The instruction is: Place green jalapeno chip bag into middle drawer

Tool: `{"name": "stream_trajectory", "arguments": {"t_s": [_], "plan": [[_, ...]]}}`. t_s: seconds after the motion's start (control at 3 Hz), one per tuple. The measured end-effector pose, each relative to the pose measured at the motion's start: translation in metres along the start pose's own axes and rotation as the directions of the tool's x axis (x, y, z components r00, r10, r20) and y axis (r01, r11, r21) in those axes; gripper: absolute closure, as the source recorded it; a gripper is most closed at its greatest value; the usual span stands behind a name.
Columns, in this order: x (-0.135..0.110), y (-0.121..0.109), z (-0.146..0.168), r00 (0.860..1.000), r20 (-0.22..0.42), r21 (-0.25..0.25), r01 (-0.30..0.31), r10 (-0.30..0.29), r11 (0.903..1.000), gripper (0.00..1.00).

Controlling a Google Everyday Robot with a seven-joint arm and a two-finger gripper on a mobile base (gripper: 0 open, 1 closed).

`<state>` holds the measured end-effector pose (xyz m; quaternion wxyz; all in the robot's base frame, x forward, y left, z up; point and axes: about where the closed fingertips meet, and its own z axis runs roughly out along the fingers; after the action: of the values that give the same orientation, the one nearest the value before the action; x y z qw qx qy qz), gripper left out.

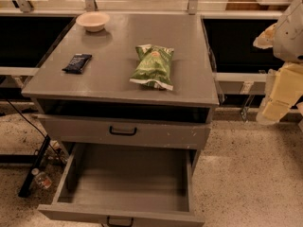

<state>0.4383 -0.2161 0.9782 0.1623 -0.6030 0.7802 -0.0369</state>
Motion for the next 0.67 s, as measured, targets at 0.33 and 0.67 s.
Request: {"name": "stream_trajectory", "arguments": {"t_s": [0.33, 0.67], "plan": [[0.0, 0.0, 0.0, 1.0, 0.0, 0.0, 0.0, 0.0, 1.0, 0.0], [-0.014, -0.016, 0.026, 0.999, 0.001, -0.014, -0.046, 0.046, 0.9989, 0.0]]}}
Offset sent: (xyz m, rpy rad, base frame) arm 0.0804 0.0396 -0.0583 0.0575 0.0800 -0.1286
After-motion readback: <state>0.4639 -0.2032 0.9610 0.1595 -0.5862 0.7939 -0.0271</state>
